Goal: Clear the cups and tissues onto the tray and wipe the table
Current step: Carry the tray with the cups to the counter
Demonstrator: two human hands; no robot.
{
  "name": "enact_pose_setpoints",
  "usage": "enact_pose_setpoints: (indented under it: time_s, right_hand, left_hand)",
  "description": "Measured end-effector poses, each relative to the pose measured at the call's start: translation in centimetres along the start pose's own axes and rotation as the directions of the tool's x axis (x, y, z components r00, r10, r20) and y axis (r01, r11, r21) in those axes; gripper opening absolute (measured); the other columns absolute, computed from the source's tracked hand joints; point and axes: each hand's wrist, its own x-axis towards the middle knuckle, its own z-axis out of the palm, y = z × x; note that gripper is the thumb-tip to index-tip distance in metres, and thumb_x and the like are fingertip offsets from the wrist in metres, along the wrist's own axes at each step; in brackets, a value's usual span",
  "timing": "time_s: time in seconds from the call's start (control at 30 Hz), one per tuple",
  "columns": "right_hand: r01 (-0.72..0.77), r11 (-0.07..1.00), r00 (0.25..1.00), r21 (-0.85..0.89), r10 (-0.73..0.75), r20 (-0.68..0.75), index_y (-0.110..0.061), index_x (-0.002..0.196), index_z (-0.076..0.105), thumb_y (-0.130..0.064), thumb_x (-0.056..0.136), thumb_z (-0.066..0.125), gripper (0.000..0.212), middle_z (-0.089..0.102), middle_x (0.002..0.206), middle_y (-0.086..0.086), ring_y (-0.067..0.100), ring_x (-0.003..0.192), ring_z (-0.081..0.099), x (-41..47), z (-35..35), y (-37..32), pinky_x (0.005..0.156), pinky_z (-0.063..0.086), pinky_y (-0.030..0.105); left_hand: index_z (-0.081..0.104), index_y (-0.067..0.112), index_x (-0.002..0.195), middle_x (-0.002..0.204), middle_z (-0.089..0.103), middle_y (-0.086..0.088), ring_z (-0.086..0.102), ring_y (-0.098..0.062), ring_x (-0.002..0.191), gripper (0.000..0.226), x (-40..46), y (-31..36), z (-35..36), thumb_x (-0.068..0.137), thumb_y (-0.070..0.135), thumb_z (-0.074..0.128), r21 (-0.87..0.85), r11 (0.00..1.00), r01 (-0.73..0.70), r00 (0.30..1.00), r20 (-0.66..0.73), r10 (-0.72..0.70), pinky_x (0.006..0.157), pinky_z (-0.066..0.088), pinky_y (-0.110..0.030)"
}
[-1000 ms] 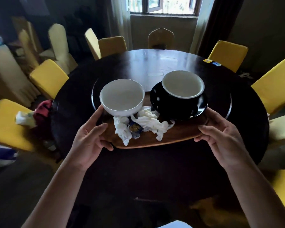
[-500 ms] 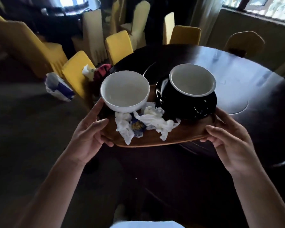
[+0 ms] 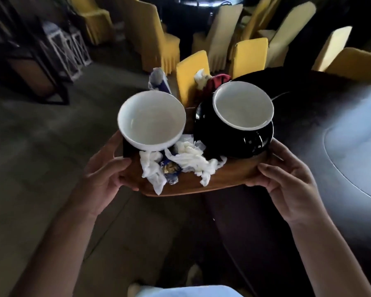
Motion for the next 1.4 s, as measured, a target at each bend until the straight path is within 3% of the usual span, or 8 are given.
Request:
enact_pose_setpoints:
  time_s: [0.1, 0.37, 0.53, 0.83, 1.1, 1.2, 1.3, 1.4]
  right_hand:
    - [-0.033, 0.999, 0.997, -0.018, 0.035, 0.069, -0.008, 0.141, 0.054, 0.005, 0.079, 0.059, 0.064, 0.069, 0.111, 0.015, 0.029, 0.075, 0.073, 0.3, 4.6, 1.2, 0.062, 0.063, 0.036]
    - [-0.135, 0.991, 0.959, 0.001, 0.130, 0.252, -0.009, 0.144, 0.052, 0.006, 0.083, 0.055, 0.063, 0.062, 0.131, 0.027, 0.047, 0.109, 0.067, -0.9, 17.9, 6.0, 0.081, 0.059, 0.061]
    - [-0.229, 0.974, 0.914, 0.002, 0.214, 0.344, -0.010, 0.143, 0.054, 0.007, 0.085, 0.054, 0.061, 0.066, 0.127, 0.023, 0.039, 0.100, 0.072, -1.8, 25.1, 9.5, 0.078, 0.061, 0.052]
    - [-0.365, 0.927, 0.783, -0.087, 0.356, 0.511, -0.012, 0.140, 0.057, 0.003, 0.076, 0.060, 0.065, 0.067, 0.131, 0.016, 0.038, 0.104, 0.072, 0.2, 36.8, 14.8, 0.081, 0.060, 0.054]
    - [-0.351, 0.912, 0.560, -0.213, 0.386, 0.733, -0.014, 0.140, 0.056, 0.009, 0.081, 0.052, 0.063, 0.070, 0.127, 0.011, 0.033, 0.104, 0.072, 5.1, 48.4, 19.3, 0.078, 0.062, 0.045]
    - [-0.334, 0.909, 0.451, -0.249, 0.386, 0.804, -0.014, 0.139, 0.056, 0.009, 0.082, 0.051, 0.062, 0.072, 0.122, 0.008, 0.029, 0.101, 0.074, 6.8, 53.3, 20.9, 0.074, 0.062, 0.040]
    - [-0.309, 0.901, 0.322, -0.305, 0.401, 0.858, -0.013, 0.141, 0.055, 0.008, 0.082, 0.051, 0.063, 0.070, 0.127, 0.010, 0.031, 0.107, 0.071, 7.3, 57.9, 22.2, 0.078, 0.062, 0.042]
    - [-0.296, 0.882, 0.197, -0.367, 0.433, 0.880, -0.011, 0.143, 0.052, 0.008, 0.083, 0.051, 0.063, 0.068, 0.130, 0.009, 0.031, 0.108, 0.071, 6.7, 62.4, 24.1, 0.078, 0.062, 0.041]
  left_hand:
    - [0.039, 0.014, 0.157, 0.134, 0.065, -0.013, 0.069, -0.030, 0.114, 0.072, -3.1, 1.9, -3.4, 0.087, 0.007, 0.058, 0.022, 0.999, -0.023, 0.998, -0.064, 0.025, 0.074, 0.063, -0.041]
    - [0.057, -0.002, 0.119, 0.120, 0.061, -0.025, 0.073, -0.029, 0.084, 0.058, -13.1, 7.6, -13.7, 0.070, 0.019, 0.082, 0.032, 0.997, -0.068, 0.902, -0.425, 0.075, 0.056, 0.061, -0.040]
    - [0.063, 0.017, 0.135, 0.107, 0.074, -0.007, 0.068, -0.020, 0.084, 0.058, -18.6, 10.4, -17.9, 0.079, 0.003, 0.053, 0.119, 0.987, -0.108, 0.837, -0.525, 0.155, 0.058, 0.055, -0.024]
    - [0.041, 0.015, 0.156, 0.123, 0.073, -0.008, 0.072, -0.017, 0.095, 0.078, -26.2, 11.7, -24.2, 0.081, -0.003, 0.055, 0.148, 0.972, -0.181, 0.697, -0.678, 0.232, 0.064, 0.059, -0.025]
    - [0.042, 0.016, 0.155, 0.137, 0.067, -0.006, 0.069, -0.021, 0.118, 0.070, -29.7, 12.1, -29.0, 0.090, -0.011, 0.048, 0.236, 0.935, -0.266, 0.496, -0.798, 0.342, 0.083, 0.062, -0.036]
    - [0.056, 0.024, 0.146, 0.119, 0.075, -0.005, 0.074, -0.024, 0.100, 0.063, -31.1, 12.1, -30.1, 0.093, -0.009, 0.047, 0.251, 0.922, -0.294, 0.352, -0.869, 0.349, 0.075, 0.063, -0.043]
    - [0.034, 0.012, 0.159, 0.103, 0.068, -0.018, 0.061, -0.040, 0.083, 0.084, -32.4, 12.3, -30.7, 0.086, 0.013, 0.075, 0.249, 0.906, -0.342, 0.263, -0.900, 0.347, 0.069, 0.050, -0.068]
    - [0.025, 0.010, 0.161, 0.093, 0.062, -0.018, 0.050, -0.038, 0.085, 0.092, -34.4, 12.2, -31.3, 0.084, 0.012, 0.076, 0.226, 0.890, -0.397, 0.194, -0.927, 0.322, 0.072, 0.040, -0.073]
